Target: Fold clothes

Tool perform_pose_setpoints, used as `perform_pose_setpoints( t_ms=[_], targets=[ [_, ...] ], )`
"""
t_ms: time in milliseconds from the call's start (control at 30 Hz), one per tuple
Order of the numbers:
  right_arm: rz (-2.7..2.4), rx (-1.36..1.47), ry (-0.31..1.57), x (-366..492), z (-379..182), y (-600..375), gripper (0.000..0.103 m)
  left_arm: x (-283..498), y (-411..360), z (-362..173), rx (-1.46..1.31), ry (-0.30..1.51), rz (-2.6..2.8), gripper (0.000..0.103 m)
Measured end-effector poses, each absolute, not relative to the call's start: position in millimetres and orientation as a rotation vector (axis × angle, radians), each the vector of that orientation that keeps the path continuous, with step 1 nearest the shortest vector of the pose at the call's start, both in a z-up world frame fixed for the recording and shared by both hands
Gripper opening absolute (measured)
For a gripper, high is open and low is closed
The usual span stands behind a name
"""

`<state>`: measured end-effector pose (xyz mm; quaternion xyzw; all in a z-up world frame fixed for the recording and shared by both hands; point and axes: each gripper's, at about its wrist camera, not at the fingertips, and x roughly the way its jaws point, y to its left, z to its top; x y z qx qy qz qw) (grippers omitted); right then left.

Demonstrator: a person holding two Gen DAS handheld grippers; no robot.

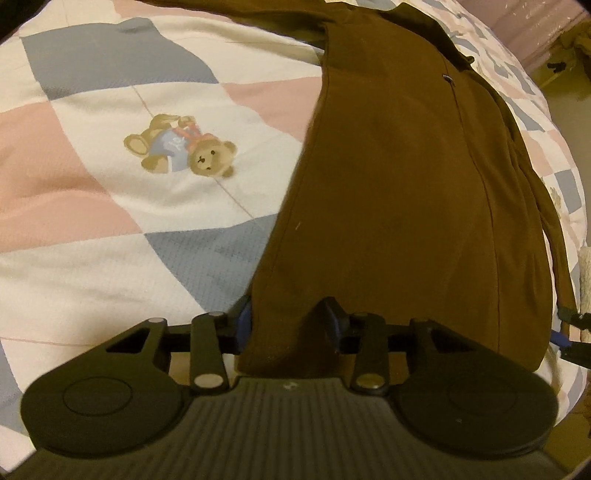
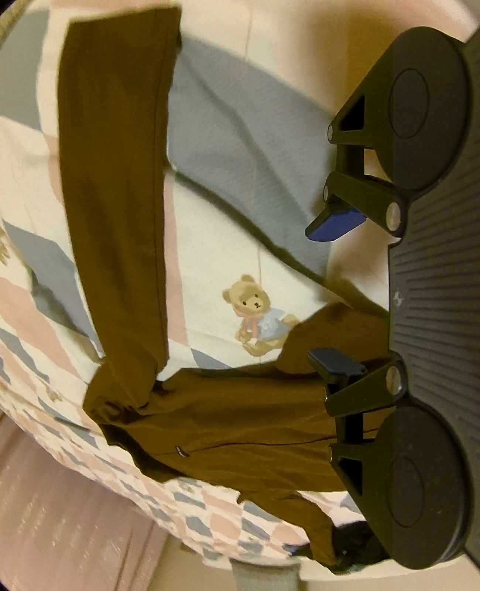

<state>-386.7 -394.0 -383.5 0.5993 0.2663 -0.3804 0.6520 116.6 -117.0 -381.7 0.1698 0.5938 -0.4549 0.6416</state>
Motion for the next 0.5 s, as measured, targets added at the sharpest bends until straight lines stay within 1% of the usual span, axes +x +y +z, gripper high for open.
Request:
perform_pose_setpoints(
  t_ms=[67,100,133,167,200,233,333,367,500],
  targets=[
    [-0.776,1.357,0.616,-380,-394,-397,0.066,116,-117,-381,0.400,1.343,-1.031,0.036],
    [-0.737,1.341,0.631,-374,-396,-396,0.064,115,-116,-381,0.411,1.336,-1.028,0.028],
    [-0.710,1.308,0.659,-367,-398,-394,0.059,114,-116,-378,0.424,1.333,-1.033,0.008],
    [-0.689,1.268,0.693,-359,-400,-392,0.039,112,-117,-374,0.439,1.334,-1.043,0.005],
    [-0.683,1.255,0.708,-355,-400,-390,0.011,111,-117,-367,0.453,1.330,-1.053,0.004],
    [-0.689,1.260,0.710,-354,-401,-388,0.006,110,-116,-356,0.463,1.318,-1.065,0.004],
    [-0.715,1.288,0.682,-357,-386,-382,0.003,115,-103,-314,0.417,1.279,-1.117,0.003],
    [-0.723,1.301,0.672,-361,-373,-379,0.001,119,-96,-297,0.382,1.271,-1.128,0.003],
    [-0.720,1.410,0.577,-382,-312,-357,0.000,130,-75,-242,0.292,1.224,-1.149,0.002]
  ],
)
